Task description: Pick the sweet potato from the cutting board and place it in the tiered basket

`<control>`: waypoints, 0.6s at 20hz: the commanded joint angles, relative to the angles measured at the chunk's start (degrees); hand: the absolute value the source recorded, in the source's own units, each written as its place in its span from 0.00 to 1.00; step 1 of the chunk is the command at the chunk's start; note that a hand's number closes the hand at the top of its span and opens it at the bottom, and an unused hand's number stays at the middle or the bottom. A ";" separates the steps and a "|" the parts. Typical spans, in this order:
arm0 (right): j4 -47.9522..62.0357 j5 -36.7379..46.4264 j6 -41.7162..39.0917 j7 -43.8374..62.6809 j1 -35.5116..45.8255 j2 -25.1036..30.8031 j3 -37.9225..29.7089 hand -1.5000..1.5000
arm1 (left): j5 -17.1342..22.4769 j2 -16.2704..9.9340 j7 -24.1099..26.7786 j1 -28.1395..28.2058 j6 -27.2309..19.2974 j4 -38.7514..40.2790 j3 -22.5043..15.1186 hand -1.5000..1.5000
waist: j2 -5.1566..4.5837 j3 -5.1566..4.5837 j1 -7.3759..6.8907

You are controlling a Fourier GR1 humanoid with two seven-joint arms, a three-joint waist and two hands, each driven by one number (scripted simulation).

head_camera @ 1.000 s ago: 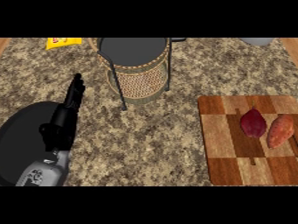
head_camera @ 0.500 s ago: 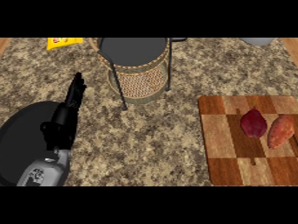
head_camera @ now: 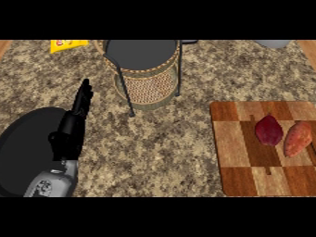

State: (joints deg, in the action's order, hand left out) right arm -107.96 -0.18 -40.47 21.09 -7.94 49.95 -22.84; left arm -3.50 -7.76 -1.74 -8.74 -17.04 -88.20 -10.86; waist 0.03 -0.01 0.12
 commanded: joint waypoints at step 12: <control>-0.40 19.58 -2.63 -10.52 2.93 -5.46 3.02 0.00 | -0.39 0.21 -1.11 2.64 3.97 -3.01 2.38 0.50 | 0.01 0.02 -0.18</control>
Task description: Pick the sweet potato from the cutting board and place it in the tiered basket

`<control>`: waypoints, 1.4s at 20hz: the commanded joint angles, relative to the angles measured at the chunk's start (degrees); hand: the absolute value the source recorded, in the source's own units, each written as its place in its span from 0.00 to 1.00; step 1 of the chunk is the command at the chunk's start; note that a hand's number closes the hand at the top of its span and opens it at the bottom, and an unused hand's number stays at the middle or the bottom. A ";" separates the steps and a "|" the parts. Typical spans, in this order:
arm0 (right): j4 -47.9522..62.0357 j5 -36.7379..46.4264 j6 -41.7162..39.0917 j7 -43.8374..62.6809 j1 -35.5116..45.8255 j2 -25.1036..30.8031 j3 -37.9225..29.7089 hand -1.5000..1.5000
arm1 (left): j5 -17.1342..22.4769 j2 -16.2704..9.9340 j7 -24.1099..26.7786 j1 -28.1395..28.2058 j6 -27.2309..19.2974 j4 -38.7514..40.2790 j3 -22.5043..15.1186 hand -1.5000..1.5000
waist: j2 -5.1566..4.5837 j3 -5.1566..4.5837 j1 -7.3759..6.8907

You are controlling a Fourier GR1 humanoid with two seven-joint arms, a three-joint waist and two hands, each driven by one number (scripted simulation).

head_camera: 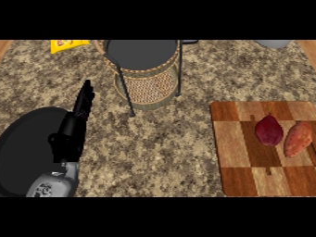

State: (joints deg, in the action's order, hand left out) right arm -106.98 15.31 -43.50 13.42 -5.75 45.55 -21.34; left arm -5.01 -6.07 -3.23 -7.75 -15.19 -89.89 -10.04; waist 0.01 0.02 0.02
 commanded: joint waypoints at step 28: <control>17.48 22.87 6.32 -17.44 6.18 -9.83 1.31 0.00 | -2.53 3.17 -0.19 -4.36 3.27 4.47 5.58 0.50 | -0.02 -0.02 0.09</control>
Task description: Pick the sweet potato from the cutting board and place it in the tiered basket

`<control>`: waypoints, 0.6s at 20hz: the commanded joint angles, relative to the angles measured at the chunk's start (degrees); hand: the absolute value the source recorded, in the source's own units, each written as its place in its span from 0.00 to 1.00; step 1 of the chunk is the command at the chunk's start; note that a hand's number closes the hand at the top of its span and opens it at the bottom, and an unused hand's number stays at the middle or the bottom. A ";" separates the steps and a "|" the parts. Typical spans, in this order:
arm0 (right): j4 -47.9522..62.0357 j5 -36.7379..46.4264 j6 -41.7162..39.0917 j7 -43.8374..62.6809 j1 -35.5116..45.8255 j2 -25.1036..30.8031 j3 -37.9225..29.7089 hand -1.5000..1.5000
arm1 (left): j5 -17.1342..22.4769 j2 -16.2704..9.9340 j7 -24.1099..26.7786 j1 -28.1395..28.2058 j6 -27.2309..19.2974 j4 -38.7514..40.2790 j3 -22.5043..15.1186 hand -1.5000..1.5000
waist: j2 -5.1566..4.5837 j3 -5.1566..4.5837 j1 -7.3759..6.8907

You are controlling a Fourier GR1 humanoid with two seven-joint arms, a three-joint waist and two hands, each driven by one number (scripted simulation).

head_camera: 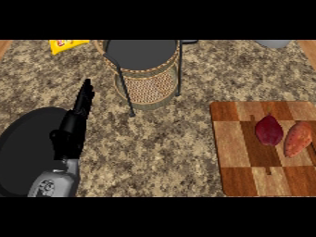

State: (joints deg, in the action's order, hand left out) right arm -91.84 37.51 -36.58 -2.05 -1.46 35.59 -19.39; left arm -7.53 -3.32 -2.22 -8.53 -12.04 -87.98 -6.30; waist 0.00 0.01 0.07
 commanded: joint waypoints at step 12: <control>4.86 3.46 -2.68 -1.17 4.66 -2.82 0.40 0.00 | -1.40 1.93 3.08 2.48 0.90 0.54 0.86 0.50 | 0.01 -0.01 -0.05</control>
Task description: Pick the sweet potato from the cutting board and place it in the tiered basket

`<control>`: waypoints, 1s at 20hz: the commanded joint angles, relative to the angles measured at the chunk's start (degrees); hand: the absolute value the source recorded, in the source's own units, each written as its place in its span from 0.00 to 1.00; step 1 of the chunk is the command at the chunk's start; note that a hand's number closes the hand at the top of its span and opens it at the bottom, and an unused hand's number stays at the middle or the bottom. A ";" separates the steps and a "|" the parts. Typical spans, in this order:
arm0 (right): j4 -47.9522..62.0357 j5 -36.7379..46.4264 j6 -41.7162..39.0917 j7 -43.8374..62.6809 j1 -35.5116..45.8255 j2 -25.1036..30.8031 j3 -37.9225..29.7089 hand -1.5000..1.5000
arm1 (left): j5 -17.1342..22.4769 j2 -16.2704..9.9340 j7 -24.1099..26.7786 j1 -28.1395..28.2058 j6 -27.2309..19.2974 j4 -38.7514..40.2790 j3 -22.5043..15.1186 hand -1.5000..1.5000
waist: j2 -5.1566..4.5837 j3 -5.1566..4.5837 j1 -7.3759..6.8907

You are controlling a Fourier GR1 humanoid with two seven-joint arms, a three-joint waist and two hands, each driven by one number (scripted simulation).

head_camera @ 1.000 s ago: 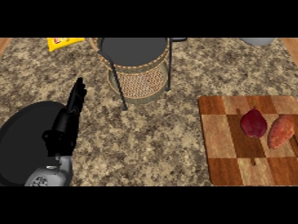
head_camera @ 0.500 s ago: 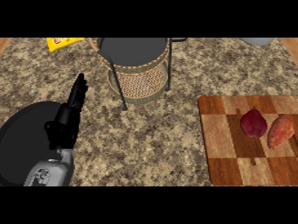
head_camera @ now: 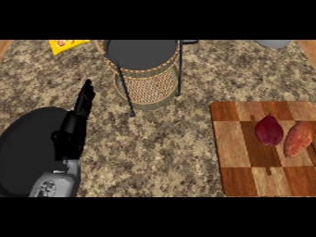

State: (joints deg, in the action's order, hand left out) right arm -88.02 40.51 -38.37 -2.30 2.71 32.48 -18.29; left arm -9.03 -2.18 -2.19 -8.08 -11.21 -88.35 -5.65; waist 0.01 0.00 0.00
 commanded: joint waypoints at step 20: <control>18.47 8.27 9.94 -6.77 6.97 -2.95 3.32 0.00 | -2.97 2.08 -4.38 0.01 -0.10 -4.64 -0.85 0.50 | -0.05 0.02 -0.20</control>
State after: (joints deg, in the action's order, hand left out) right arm -76.10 46.75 -32.34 -5.76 7.51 29.34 -15.93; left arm -10.02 -1.63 -4.30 -7.35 -9.55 -91.63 -4.74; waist 0.01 -0.01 -0.07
